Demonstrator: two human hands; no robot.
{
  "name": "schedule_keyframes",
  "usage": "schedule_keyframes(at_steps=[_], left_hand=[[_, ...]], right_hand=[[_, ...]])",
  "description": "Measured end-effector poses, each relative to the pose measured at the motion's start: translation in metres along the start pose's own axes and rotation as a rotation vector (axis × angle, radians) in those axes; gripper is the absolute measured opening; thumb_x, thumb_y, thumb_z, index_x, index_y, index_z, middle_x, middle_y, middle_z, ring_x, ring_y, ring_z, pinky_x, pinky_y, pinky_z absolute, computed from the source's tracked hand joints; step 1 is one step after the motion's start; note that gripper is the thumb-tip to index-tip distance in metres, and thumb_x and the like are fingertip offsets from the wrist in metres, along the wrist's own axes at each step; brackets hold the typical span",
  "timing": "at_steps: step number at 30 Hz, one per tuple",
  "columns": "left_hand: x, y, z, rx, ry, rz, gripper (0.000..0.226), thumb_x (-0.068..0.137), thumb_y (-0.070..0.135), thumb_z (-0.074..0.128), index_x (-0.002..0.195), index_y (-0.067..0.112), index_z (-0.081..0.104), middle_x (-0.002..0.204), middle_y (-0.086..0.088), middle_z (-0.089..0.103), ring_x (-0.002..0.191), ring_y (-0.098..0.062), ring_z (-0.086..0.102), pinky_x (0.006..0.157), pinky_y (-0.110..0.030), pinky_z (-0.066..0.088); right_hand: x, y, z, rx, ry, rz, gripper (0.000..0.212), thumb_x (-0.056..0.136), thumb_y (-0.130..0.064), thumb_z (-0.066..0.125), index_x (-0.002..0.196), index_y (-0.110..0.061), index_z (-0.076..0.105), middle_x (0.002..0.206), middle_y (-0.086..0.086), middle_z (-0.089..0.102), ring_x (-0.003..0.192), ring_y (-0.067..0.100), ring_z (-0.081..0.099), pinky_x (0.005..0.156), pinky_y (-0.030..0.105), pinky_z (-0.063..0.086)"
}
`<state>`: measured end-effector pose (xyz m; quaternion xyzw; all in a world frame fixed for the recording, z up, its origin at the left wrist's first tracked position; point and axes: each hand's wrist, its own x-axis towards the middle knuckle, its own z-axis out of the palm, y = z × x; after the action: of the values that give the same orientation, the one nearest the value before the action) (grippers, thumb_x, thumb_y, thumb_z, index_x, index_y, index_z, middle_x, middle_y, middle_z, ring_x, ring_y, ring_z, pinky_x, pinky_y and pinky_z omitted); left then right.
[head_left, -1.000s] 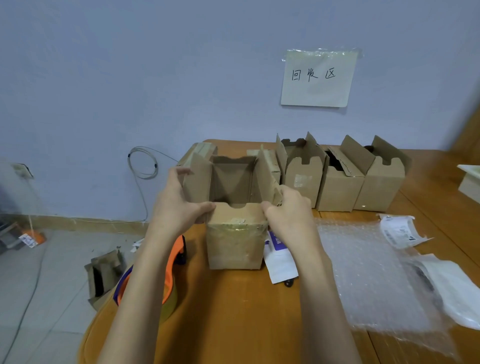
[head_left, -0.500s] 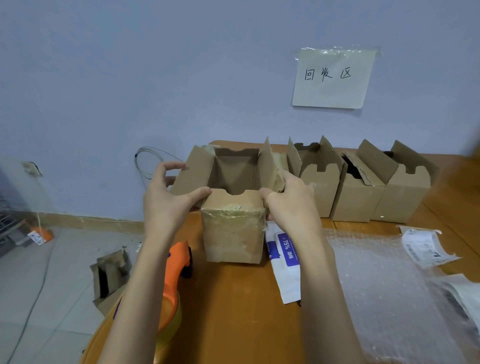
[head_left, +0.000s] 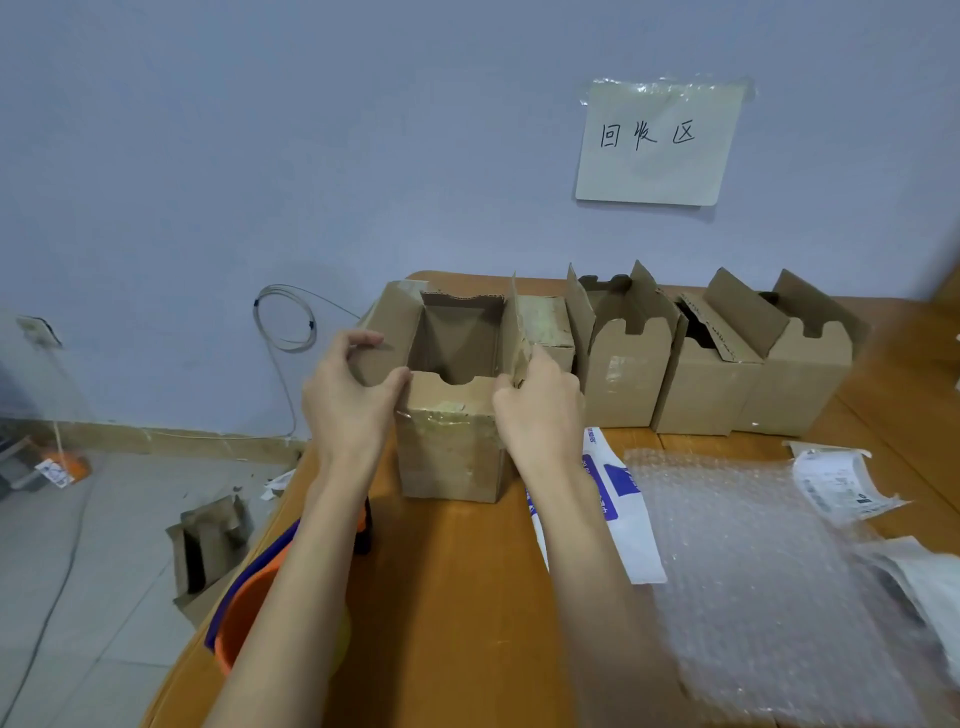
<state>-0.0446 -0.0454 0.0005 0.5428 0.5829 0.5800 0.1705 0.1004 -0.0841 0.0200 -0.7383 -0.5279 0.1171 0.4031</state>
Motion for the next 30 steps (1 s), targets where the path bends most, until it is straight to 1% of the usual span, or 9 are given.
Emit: schedule_keyframes(at_steps=[3,8,11,15,17,19,25,28,30], left_hand=[[0.015,0.001,0.013,-0.001,-0.005,-0.005,0.026,0.075,0.015,0.076,0.097,0.020,0.064,0.095,0.013,0.061,0.094,-0.011,0.059,0.077,-0.024,0.044],[0.046,0.000,0.033,-0.052,-0.098,-0.067,0.025,0.075,0.010,0.073,0.096,0.021,0.062,0.096,0.006,0.064,0.087,-0.018,0.062,0.082,-0.040,0.054],[0.059,-0.001,0.042,-0.062,-0.143,-0.056,0.031,0.080,0.006,0.069,0.106,0.021,0.060,0.103,0.003,0.062,0.069,-0.011,0.055,0.070,-0.028,0.050],[0.065,-0.001,0.052,-0.070,-0.167,-0.039,0.036,0.086,0.003,0.062,0.119,0.017,0.053,0.102,0.011,0.055,0.064,-0.001,0.045,0.058,-0.005,0.039],[0.065,-0.002,0.057,-0.064,-0.197,-0.027,0.040,0.088,0.004,0.060,0.123,0.019,0.050,0.103,0.013,0.051,0.069,-0.001,0.045,0.058,-0.003,0.036],[0.066,-0.006,0.062,-0.060,-0.234,-0.017,0.042,0.088,0.005,0.060,0.125,0.022,0.050,0.113,0.013,0.049,0.080,-0.006,0.047,0.068,-0.009,0.036],[0.064,-0.020,0.073,-0.084,-0.213,-0.029,0.030,0.089,0.006,0.062,0.115,0.018,0.058,0.122,0.002,0.056,0.098,-0.010,0.052,0.081,-0.017,0.042],[0.065,-0.020,0.075,-0.047,-0.207,-0.022,0.030,0.089,0.006,0.062,0.115,0.021,0.058,0.127,-0.003,0.053,0.086,0.001,0.051,0.074,-0.006,0.040],[0.060,-0.015,0.077,-0.037,-0.148,-0.019,0.035,0.088,0.008,0.063,0.119,0.024,0.056,0.136,-0.006,0.043,0.097,-0.001,0.054,0.084,-0.013,0.043]], right_hand=[[0.013,-0.002,0.008,0.045,0.053,0.016,0.035,0.098,-0.027,0.052,0.129,-0.010,0.053,0.119,0.009,0.064,0.109,0.025,0.061,0.086,0.032,0.051],[0.046,-0.005,0.026,0.199,0.072,0.062,0.027,0.097,-0.033,0.053,0.107,-0.010,0.064,0.101,0.006,0.068,0.097,0.021,0.064,0.079,0.028,0.051],[0.066,-0.005,0.039,0.293,0.064,0.077,0.026,0.095,-0.036,0.057,0.104,-0.012,0.064,0.103,0.004,0.066,0.096,0.019,0.062,0.078,0.029,0.050],[0.088,-0.007,0.048,0.395,0.048,0.085,0.029,0.093,-0.039,0.058,0.107,-0.015,0.066,0.108,0.004,0.065,0.100,0.018,0.059,0.079,0.028,0.045],[0.095,-0.005,0.050,0.416,0.028,0.106,0.032,0.093,-0.039,0.059,0.112,-0.014,0.066,0.110,0.003,0.065,0.103,0.018,0.058,0.081,0.027,0.042],[0.098,-0.001,0.051,0.429,-0.003,0.123,0.035,0.091,-0.040,0.061,0.114,-0.013,0.065,0.112,0.002,0.065,0.103,0.016,0.057,0.081,0.025,0.041],[0.096,0.007,0.056,0.411,0.038,0.106,0.030,0.087,-0.036,0.068,0.107,-0.013,0.068,0.101,0.001,0.068,0.092,0.013,0.060,0.067,0.016,0.041],[0.091,0.009,0.055,0.389,0.036,0.099,0.031,0.086,-0.032,0.070,0.112,-0.014,0.068,0.104,0.002,0.070,0.097,0.014,0.063,0.075,0.020,0.047],[0.088,0.009,0.048,0.418,0.005,0.096,0.037,0.085,-0.030,0.072,0.117,-0.012,0.065,0.106,0.003,0.070,0.099,0.014,0.063,0.079,0.020,0.046]])
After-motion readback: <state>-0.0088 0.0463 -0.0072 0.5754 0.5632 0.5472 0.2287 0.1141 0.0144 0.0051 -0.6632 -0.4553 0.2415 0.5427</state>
